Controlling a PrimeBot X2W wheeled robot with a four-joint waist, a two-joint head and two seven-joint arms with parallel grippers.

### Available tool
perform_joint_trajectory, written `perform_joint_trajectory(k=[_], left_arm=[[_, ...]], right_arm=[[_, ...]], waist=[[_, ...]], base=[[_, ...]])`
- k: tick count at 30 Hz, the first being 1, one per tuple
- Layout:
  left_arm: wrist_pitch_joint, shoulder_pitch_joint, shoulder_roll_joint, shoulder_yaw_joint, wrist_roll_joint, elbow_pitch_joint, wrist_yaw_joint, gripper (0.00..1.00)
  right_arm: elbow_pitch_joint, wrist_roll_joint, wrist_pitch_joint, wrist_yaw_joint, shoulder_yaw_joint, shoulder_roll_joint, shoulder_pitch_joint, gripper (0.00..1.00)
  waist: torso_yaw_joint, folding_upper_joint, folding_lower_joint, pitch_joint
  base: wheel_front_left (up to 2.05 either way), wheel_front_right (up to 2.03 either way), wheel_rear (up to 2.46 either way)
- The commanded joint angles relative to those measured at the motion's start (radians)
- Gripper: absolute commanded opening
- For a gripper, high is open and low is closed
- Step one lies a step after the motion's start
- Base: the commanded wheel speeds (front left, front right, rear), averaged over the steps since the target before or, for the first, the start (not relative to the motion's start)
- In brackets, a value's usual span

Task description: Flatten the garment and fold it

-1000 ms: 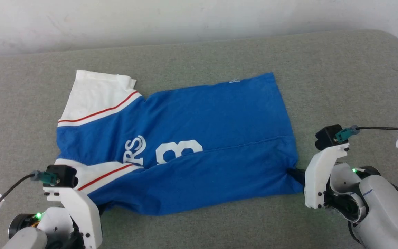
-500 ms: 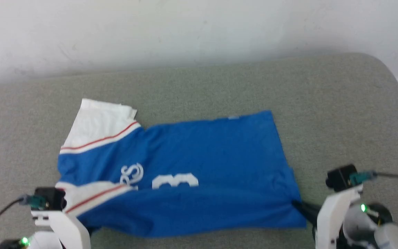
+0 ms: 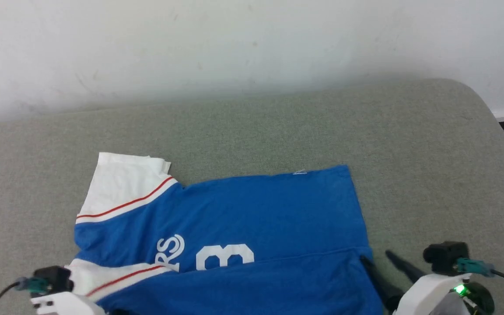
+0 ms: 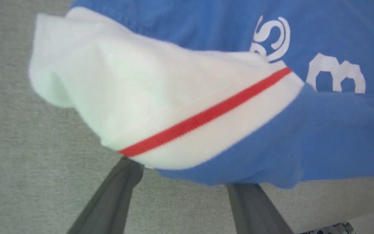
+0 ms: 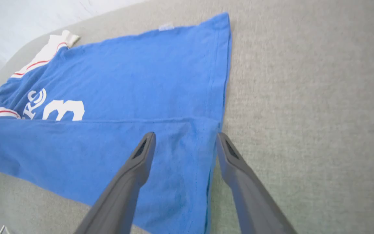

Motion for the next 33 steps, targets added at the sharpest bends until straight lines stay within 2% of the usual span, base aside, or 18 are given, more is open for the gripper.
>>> perform_joint_trajectory(k=[1,4,7,12,15,20,25,30,33], left_arm=[[-0.028,0.02,0.009,0.032,0.002,-0.008,0.021,1.0],[-0.059,0.028,0.036,0.088,0.001,-0.04,0.047,1.0],[-0.079,0.011,0.072,0.141,0.009,-0.066,0.071,1.0],[-0.104,-0.091,0.1,0.204,0.023,-0.08,0.092,1.0],[-0.114,-0.215,0.091,0.214,0.032,-0.053,0.088,1.0],[-0.089,-0.447,0.072,0.185,0.041,0.077,0.043,1.0],[0.003,-0.689,0.071,0.147,0.026,0.261,-0.03,1.0],[0.153,-0.81,0.1,0.102,0.01,0.375,-0.07,1.0],[0.224,-0.828,0.121,0.089,-0.001,0.407,-0.075,1.0]], right_arm=[[-0.019,-0.028,-0.078,-0.001,-0.019,0.011,0.011,1.0],[-0.047,-0.071,-0.173,-0.001,-0.056,0.028,0.017,1.0],[-0.088,-0.114,-0.222,-0.001,-0.09,0.048,0.019,1.0],[-0.184,-0.159,-0.243,-0.001,-0.12,0.078,-0.007,1.0],[-0.242,-0.168,-0.246,-0.001,-0.126,0.09,-0.038,1.0],[-0.297,-0.17,-0.254,-0.001,-0.111,0.103,-0.094,1.0],[-0.308,-0.165,-0.268,-0.001,-0.09,0.112,-0.149,1.0],[-0.291,-0.154,-0.284,-0.001,-0.064,0.117,-0.181,1.0],[-0.283,-0.15,-0.294,-0.001,-0.053,0.118,-0.19,1.0]], waist=[[-0.002,0.0,0.0001,-0.019],[-0.003,0.0,0.0001,-0.034],[-0.006,0.0,0.0001,-0.034],[-0.029,0.0,0.0001,0.027],[-0.046,0.0,0.0001,0.093],[-0.086,0.0,0.0001,0.202],[-0.14,0.0,0.0001,0.311],[-0.186,0.0,0.0001,0.383],[-0.203,0.0,0.0001,0.405]], base=[[0.0,0.0,0.0],[0.0,0.0,0.0],[0.0,0.0,0.0],[0.0,0.0,0.0],[0.0,0.0,0.0],[0.0,0.0,0.0],[0.0,0.0,0.0],[0.0,0.0,0.0],[0.0,0.0,0.0]])
